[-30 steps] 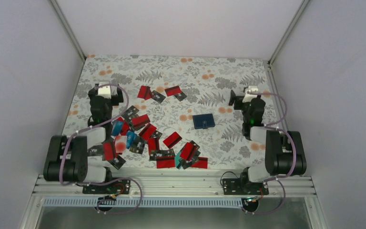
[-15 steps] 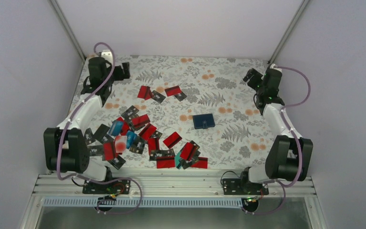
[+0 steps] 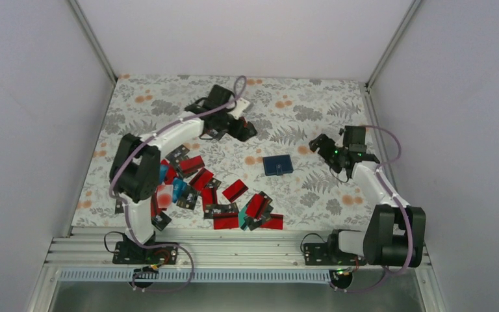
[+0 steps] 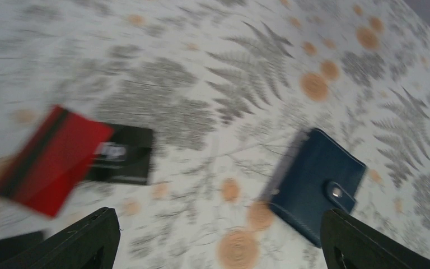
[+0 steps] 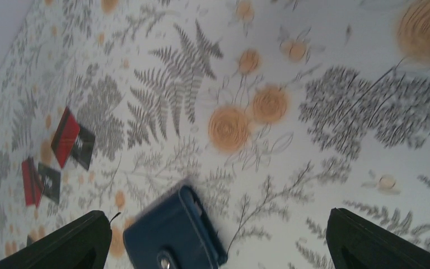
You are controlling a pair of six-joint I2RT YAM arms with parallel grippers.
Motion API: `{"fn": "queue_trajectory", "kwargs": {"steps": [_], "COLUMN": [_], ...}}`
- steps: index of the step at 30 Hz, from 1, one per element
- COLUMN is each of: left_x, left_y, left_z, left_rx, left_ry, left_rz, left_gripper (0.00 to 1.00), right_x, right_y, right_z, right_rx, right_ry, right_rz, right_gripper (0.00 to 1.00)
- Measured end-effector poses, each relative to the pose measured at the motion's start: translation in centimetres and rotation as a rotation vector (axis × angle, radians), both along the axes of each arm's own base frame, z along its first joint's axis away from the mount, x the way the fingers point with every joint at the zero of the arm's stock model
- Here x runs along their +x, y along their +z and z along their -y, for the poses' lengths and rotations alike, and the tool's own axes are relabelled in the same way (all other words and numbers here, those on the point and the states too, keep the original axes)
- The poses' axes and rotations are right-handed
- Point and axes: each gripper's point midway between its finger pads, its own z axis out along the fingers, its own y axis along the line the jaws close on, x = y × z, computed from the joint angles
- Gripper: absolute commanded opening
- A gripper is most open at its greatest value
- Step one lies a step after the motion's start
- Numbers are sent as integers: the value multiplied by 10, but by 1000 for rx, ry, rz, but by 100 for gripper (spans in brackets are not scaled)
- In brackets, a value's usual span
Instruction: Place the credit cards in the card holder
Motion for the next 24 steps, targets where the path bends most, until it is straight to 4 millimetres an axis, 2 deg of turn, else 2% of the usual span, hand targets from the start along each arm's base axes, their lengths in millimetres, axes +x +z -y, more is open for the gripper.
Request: {"fn": "queue_trajectory", "kwargs": {"steps": [4,7,11,13,16,24], "left_x": [-21,-33,-46,-54,-59,-66], "left_y": [-26,-53,-85,-99,-111,-121], "left_z": [47,76,100,109,113,113], "left_rx": [16,55,108,133,157,181], "left_ry": [-129,-212,-287,-321,-346,-388], "left_rz": [-65,-109,-155,-179,-205,-238], "left_gripper": [80,69,56,51,44,32], "right_x": [-17,-26,-33,-36,-39,-46], "right_y": [-4,-4,-6,-8,-11,-20], "right_z": [-15,-21,-26,-28,-31,-33], "right_rx": [38,54,66,73,81,86], "right_ry": [48,68,84,92,101,106], "right_rz": [-20,-24,-28,-34,-45,-68], "right_gripper": [97,97,97,97,98,98]}}
